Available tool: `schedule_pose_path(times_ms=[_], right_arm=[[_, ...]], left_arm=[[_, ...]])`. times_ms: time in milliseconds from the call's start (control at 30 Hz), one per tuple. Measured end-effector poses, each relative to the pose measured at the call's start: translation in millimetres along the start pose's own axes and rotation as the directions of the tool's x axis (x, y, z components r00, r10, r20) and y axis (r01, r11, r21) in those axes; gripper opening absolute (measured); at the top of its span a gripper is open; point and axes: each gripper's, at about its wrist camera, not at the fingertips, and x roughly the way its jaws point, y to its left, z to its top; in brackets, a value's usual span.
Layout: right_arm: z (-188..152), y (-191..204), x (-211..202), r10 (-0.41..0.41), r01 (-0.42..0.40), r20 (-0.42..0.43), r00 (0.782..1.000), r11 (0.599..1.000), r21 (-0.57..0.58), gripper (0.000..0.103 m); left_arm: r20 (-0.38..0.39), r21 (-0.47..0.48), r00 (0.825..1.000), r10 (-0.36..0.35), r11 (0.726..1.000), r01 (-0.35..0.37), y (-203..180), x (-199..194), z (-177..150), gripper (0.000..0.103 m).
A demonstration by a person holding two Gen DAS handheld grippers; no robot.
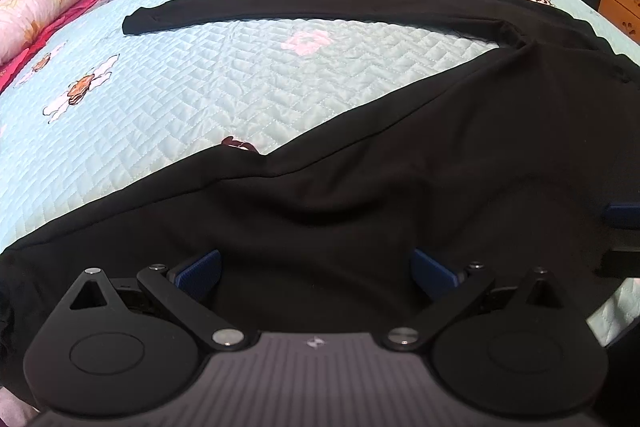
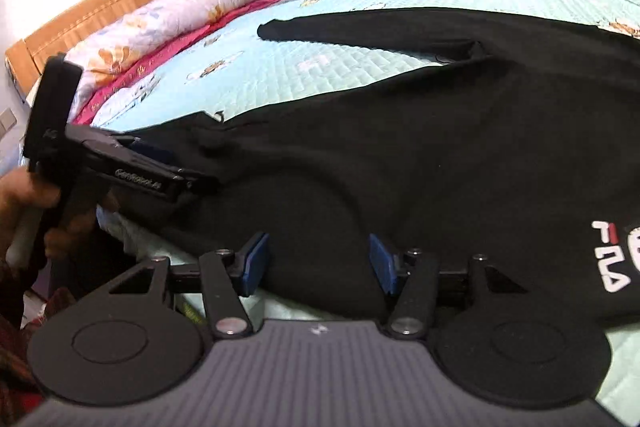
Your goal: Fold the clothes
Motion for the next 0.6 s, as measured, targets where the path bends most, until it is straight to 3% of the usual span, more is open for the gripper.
schedule_pose_path(times_ms=[133, 367, 600], right_arm=[[0.4, 8.4, -5.0, 0.018, -0.017, 0.030, 0.999, 0.999, -0.033, 0.057], [-13.2, 12.7, 4.1, -0.008, 0.008, -0.004, 1.000, 0.999, -0.048, 0.057], [-6.4, 12.4, -6.0, 0.054, -0.054, 0.013, 0.998, 0.999, -0.002, 0.057]], left_arm=[[0.008, 0.000, 1.000, 0.001, 1.000, -0.001, -0.4, -0.4, -1.0, 0.103], [0.003, 0.002, 1.000, 0.003, 1.000, -0.003, -0.9, -0.5, 0.3, 0.103], [0.002, 0.001, 1.000, 0.002, 1.000, -0.002, -0.8, -0.3, 0.0, 0.103]])
